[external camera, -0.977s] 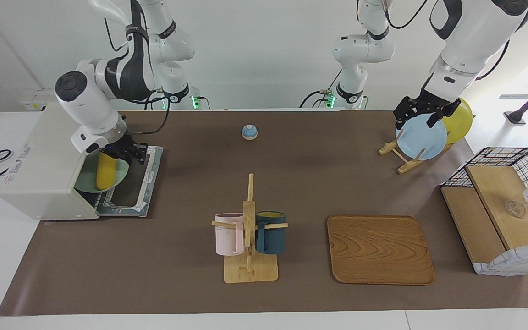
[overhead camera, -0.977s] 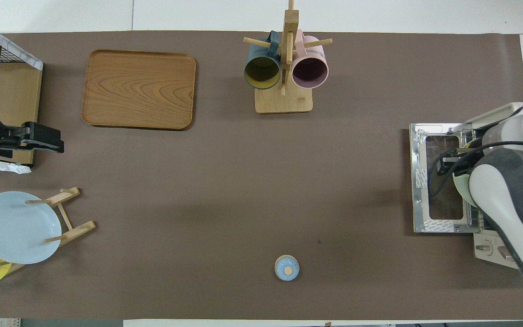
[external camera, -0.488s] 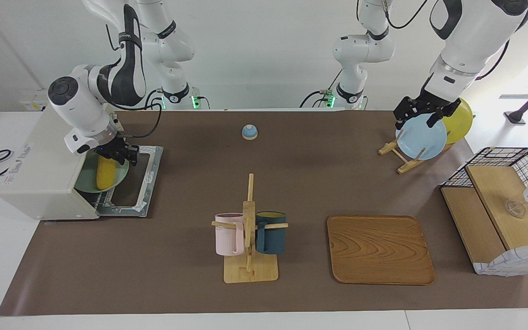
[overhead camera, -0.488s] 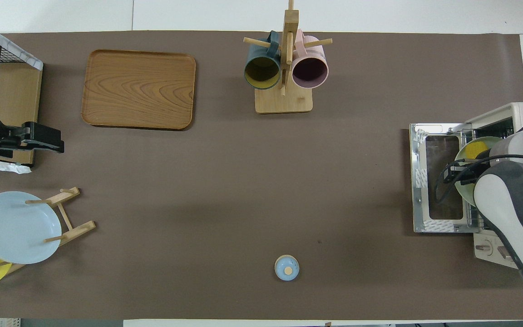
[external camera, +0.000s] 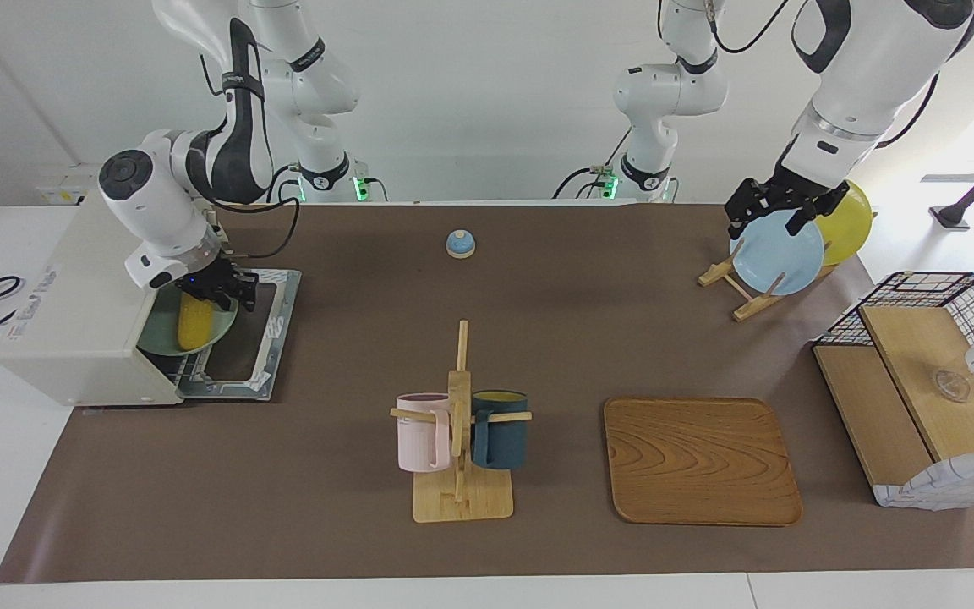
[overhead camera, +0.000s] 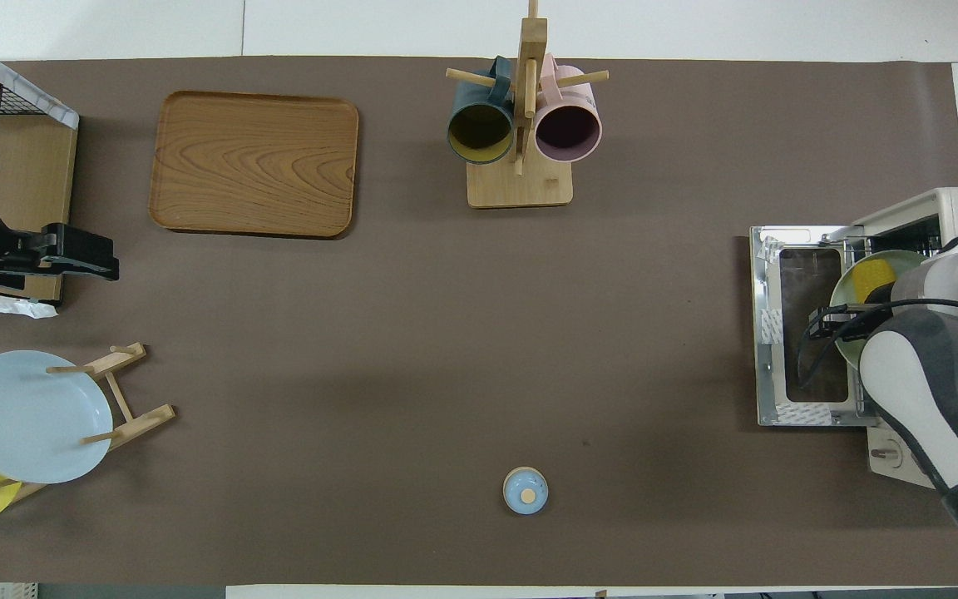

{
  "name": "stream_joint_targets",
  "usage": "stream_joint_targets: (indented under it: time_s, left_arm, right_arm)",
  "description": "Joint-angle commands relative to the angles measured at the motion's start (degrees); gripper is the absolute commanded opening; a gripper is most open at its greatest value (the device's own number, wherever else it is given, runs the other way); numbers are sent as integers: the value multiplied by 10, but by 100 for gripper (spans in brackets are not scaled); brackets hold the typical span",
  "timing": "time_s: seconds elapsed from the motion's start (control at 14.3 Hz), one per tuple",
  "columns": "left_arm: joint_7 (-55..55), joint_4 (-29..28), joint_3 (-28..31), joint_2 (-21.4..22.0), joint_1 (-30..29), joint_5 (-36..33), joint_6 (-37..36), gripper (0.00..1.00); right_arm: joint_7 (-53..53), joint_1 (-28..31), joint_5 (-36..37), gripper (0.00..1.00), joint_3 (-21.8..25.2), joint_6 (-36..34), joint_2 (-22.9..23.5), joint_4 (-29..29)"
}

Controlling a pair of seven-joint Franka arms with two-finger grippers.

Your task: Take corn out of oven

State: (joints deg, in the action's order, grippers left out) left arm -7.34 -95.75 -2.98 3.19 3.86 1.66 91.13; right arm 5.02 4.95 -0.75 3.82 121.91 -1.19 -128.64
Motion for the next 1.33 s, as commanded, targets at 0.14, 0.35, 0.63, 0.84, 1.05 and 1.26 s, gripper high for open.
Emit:
stream_joint_targets:
  time_s: [0.14,0.35,0.63,0.84,1.05,1.26]
  left_arm:
    - [-1,-20,-2,18,-3,9,4,100]
    - [-1,-21,-2,18,-1,9,3,100]
    - [-2,-21,-2,18,1,9,4,100]
    - [-2,-21,-3,18,1,9,3,100]
    - [-2,-21,-2,19,2,9,3,100]
    - [-2,-21,-1,18,1,9,3,100]
  right_arm:
    - [21,3,8,0,-3,13,-10,-18]
    - [31,-27,57,0,-7,-3,0,13]
    - [-40,-132,63,0,-8,-113,44,151]
    - [-169,-242,73,0,-8,-159,94,248]
    - [-333,-348,66,0,-8,-184,209,372]
    - [-482,-428,66,0,-9,-175,314,451]
